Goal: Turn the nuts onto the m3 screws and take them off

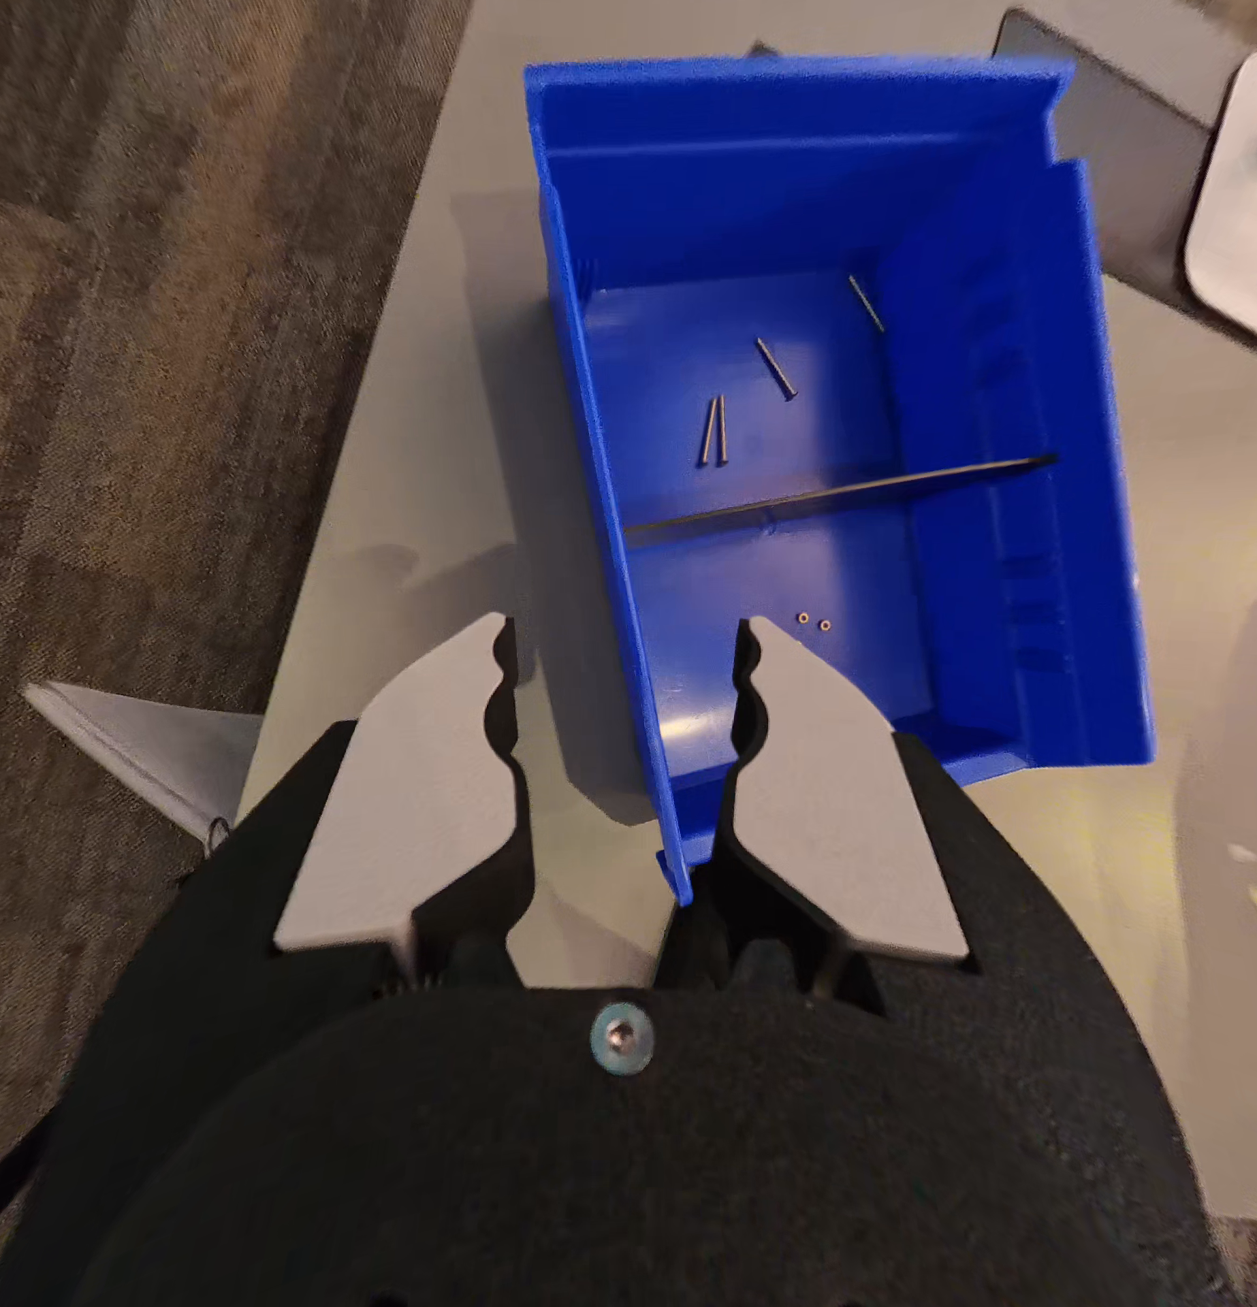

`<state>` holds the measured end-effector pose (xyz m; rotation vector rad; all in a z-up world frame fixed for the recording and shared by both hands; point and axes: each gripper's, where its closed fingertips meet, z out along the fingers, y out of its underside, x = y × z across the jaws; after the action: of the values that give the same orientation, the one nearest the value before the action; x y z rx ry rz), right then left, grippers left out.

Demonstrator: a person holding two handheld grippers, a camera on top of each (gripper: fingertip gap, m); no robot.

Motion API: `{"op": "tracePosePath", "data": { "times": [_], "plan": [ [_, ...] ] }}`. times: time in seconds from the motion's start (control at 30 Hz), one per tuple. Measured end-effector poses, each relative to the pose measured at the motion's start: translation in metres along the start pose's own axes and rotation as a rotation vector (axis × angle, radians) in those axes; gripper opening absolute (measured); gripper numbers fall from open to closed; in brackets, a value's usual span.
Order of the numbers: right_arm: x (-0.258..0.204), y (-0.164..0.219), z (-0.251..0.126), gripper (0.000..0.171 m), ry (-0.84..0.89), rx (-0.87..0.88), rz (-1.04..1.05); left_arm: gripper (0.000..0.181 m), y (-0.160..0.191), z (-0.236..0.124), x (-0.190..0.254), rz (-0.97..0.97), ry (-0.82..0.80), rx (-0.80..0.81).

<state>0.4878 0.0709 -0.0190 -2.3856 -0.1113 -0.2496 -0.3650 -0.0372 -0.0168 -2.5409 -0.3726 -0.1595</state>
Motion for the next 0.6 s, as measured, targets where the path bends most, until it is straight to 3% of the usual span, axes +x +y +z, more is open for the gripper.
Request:
{"op": "tracePosePath", "data": {
  "times": [0.17, 0.3, 0.6],
  "plan": [
    [-0.016, -0.055, -0.066, 0.032, -0.049, 0.225, 0.055, 0.059, 0.009, 0.025, 0.001, 0.013, -0.027, -0.110],
    [-0.027, -0.071, -0.099, 0.032, -0.073, 0.338, 0.053, 0.056, 0.021, 0.039, -0.004, 0.026, -0.094, -0.207],
    [-0.039, -0.060, -0.099, 0.031, -0.223, 0.405, 0.117, 0.026, 0.041, 0.074, 0.000, 0.097, -0.140, -0.386]
  ]
}}
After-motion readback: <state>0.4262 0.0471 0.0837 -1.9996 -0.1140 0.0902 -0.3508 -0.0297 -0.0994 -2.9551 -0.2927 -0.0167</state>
